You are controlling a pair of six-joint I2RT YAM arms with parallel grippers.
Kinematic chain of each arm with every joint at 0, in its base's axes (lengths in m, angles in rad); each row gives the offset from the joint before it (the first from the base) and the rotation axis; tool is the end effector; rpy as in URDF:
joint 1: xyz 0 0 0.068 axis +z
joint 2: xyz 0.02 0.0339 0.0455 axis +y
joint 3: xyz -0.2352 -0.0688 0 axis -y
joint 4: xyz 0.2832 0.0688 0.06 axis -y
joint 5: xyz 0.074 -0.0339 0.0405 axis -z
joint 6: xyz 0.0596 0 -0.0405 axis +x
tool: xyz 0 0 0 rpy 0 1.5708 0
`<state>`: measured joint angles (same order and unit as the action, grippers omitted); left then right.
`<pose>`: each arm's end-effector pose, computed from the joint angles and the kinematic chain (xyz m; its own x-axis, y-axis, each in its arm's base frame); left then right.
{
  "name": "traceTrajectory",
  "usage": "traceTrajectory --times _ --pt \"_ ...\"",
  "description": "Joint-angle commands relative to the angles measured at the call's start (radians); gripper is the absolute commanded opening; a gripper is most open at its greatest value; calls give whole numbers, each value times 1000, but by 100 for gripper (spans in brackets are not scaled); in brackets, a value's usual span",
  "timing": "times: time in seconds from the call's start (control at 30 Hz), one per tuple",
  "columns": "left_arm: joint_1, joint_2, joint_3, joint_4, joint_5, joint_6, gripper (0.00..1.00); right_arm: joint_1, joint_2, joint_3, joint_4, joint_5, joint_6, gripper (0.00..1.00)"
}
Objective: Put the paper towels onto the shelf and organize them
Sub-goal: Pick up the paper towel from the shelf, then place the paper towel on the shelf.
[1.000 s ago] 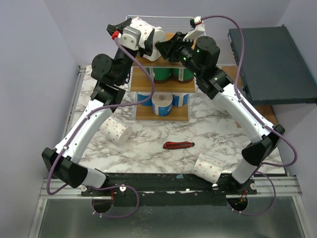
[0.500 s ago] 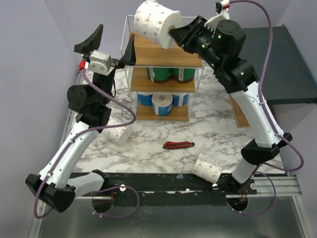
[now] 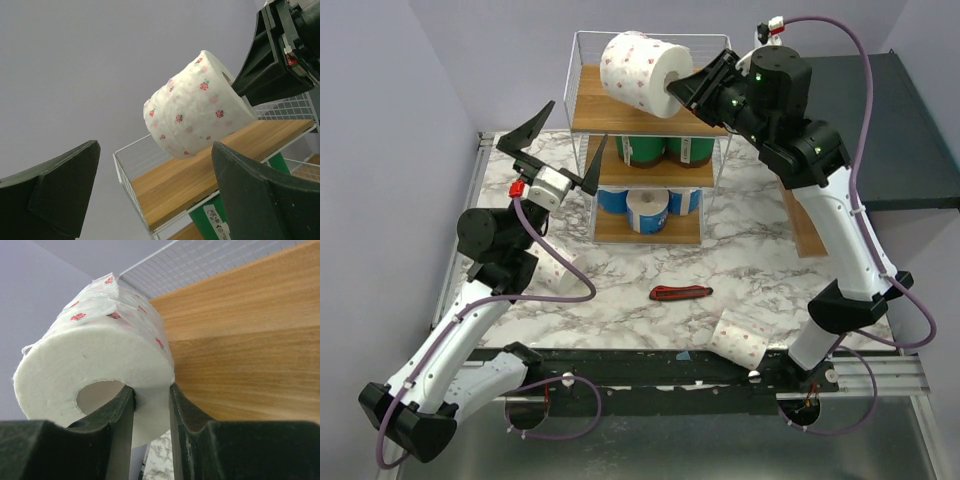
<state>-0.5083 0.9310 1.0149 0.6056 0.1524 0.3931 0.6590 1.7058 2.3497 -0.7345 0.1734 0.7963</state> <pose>0.2221 -0.1341 0.4703 0.7368 0.0229 -0.6757 0.3260 0.8635 0.3848 0.3022 0.2211 0.5525 -0.3840 0.5931 -0.7076 -0.2757 0.6578 0.7009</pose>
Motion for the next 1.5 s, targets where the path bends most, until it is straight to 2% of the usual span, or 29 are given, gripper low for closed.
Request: traceTrajectory --times 0.0,0.2,0.4,0.57,0.7,0.87,0.93,1.07,1.3,1.47 --pt "-7 -46 -19 -23 39 10 99 -2 -66 -9 -54 -8 110 1" --pt "-19 -90 -43 -49 65 48 99 -1 -77 20 -211 16 183 1" --pt "-71 -126 -88 -107 150 281 98 -2 -96 8 -238 -11 183 1" --pt "-156 -100 -82 -161 136 472 98 -1 -71 42 -264 -81 215 1" --pt "-212 -47 -57 -180 90 555 98 0 -71 36 -242 -96 229 1" --pt "-256 42 -47 -83 26 607 99 2 -67 31 -221 -92 231 1" --pt "-268 81 -16 -91 16 626 98 2 -59 30 -216 -92 231 1" --pt "-292 161 26 -38 -71 700 99 2 -48 27 -205 -97 231 1" --pt "-304 206 9 164 -175 737 99 2 -58 -16 -175 -90 228 1" --pt "-309 211 11 201 -183 756 99 2 -57 -27 -169 -89 228 1"
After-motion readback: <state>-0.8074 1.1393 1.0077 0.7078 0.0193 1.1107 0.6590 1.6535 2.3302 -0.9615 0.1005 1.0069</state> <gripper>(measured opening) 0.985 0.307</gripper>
